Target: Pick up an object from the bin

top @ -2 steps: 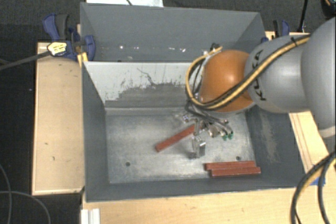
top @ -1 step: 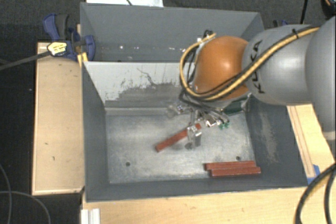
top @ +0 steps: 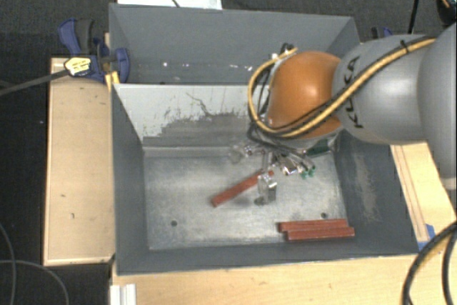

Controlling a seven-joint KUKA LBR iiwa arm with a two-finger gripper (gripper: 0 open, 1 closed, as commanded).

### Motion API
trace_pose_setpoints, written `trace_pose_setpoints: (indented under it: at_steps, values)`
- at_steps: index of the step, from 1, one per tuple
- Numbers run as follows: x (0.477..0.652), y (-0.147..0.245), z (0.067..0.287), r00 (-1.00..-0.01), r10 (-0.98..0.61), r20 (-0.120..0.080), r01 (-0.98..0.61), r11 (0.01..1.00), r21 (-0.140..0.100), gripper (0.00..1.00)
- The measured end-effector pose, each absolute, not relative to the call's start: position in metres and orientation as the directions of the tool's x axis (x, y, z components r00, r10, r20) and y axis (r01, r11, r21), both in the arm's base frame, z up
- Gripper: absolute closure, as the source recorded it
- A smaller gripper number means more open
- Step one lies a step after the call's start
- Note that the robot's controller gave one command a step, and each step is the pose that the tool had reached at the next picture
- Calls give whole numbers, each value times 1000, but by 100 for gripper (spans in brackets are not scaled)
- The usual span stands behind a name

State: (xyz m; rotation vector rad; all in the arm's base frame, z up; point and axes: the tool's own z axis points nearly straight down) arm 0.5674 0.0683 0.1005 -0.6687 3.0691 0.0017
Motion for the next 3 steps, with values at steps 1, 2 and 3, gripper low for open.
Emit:
trace_pose_setpoints:
  at_steps: [1,2,3]
  values:
    - [568,74,69,-902,-431,1,-431,902,2,0]
    - [569,75,69,-904,-428,0,-428,904,2,0]
    - [569,75,70,-904,-426,0,-426,904,1,100]
